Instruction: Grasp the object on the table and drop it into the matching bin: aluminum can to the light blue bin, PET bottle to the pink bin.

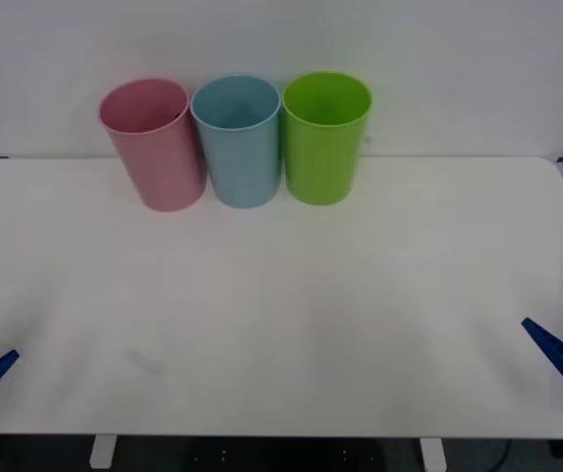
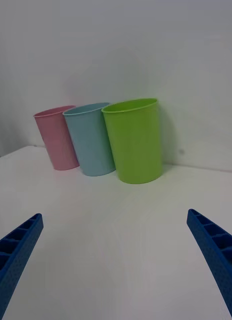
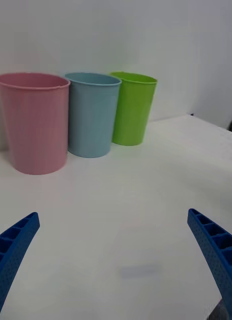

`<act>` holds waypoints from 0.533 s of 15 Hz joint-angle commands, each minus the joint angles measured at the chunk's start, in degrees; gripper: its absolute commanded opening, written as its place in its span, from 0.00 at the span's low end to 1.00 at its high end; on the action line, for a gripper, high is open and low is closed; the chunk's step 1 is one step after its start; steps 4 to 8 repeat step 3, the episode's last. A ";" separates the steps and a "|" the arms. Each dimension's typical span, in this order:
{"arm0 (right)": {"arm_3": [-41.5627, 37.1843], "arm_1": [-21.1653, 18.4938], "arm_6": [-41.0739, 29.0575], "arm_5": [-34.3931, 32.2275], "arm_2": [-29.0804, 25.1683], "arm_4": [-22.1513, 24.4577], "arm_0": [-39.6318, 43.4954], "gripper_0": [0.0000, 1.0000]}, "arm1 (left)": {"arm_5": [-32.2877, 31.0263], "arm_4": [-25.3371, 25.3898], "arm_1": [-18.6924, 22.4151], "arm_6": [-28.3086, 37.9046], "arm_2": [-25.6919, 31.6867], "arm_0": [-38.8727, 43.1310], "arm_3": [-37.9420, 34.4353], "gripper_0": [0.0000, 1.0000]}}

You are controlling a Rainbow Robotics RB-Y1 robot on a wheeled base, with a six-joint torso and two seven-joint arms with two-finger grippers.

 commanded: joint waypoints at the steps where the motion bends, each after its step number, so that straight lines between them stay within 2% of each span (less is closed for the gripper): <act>1: 0.00 0.00 0.00 0.00 0.00 0.00 0.00 1.00 | 0.05 -0.03 0.09 0.03 -0.27 0.07 0.00 1.00; 8: 0.00 0.00 0.00 0.00 0.00 0.00 0.00 1.00 | 0.05 -0.03 0.09 0.03 -0.27 0.07 0.00 1.00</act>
